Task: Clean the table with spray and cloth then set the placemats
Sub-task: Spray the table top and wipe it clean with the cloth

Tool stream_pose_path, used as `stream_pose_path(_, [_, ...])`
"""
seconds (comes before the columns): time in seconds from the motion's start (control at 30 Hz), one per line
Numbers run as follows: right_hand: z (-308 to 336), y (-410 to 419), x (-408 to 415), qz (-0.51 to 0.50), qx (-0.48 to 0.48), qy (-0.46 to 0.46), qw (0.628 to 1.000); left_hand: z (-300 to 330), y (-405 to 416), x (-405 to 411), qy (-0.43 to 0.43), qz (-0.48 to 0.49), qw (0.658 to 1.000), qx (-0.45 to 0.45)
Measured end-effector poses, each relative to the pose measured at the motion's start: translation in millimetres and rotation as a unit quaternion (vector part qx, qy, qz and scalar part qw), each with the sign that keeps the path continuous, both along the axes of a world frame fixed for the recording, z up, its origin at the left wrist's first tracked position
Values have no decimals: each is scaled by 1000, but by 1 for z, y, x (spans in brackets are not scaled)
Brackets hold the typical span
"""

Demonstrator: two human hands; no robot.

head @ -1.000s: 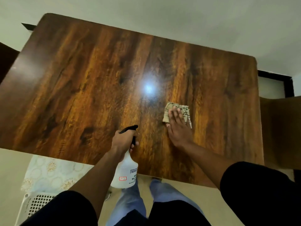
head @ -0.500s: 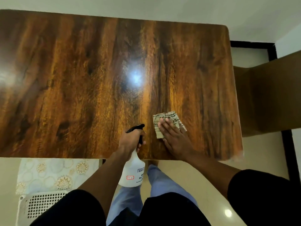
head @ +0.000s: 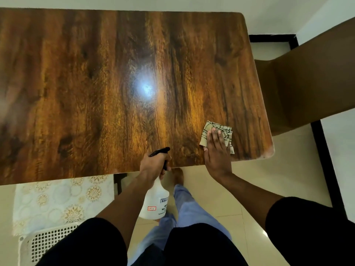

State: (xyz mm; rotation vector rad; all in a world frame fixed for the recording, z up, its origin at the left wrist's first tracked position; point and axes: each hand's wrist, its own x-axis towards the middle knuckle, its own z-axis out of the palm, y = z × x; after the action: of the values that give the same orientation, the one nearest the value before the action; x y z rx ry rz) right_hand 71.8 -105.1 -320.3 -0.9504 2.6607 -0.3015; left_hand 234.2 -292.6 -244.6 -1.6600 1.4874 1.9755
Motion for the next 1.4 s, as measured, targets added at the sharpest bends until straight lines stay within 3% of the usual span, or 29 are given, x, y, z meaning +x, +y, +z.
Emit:
stream_pose_path(0.33, [-5,-14,80,51,-13,2,999,-1,21,61,1,11,1000,1])
stream_pose_path(0.6, [3,-2,64,79,6,-2,997,9,34,60,16,3,1000,4])
stream_pose_path(0.77, [-1,39,39,-23,-16,16,999,10,53,33,43,14,999,1])
stream_pose_path(0.9, [-5,80,-2,-102,-17,12,995,12,78,-3,45,-39,998,16])
stream_pose_path(1.17, [-2,125,-41,-76,-7,36,996,10,131,-99,47,-101,994,19])
stream_pose_path(1.4, [7,174,-104,-199,-90,15,976,5,167,-162,32,-170,984,30])
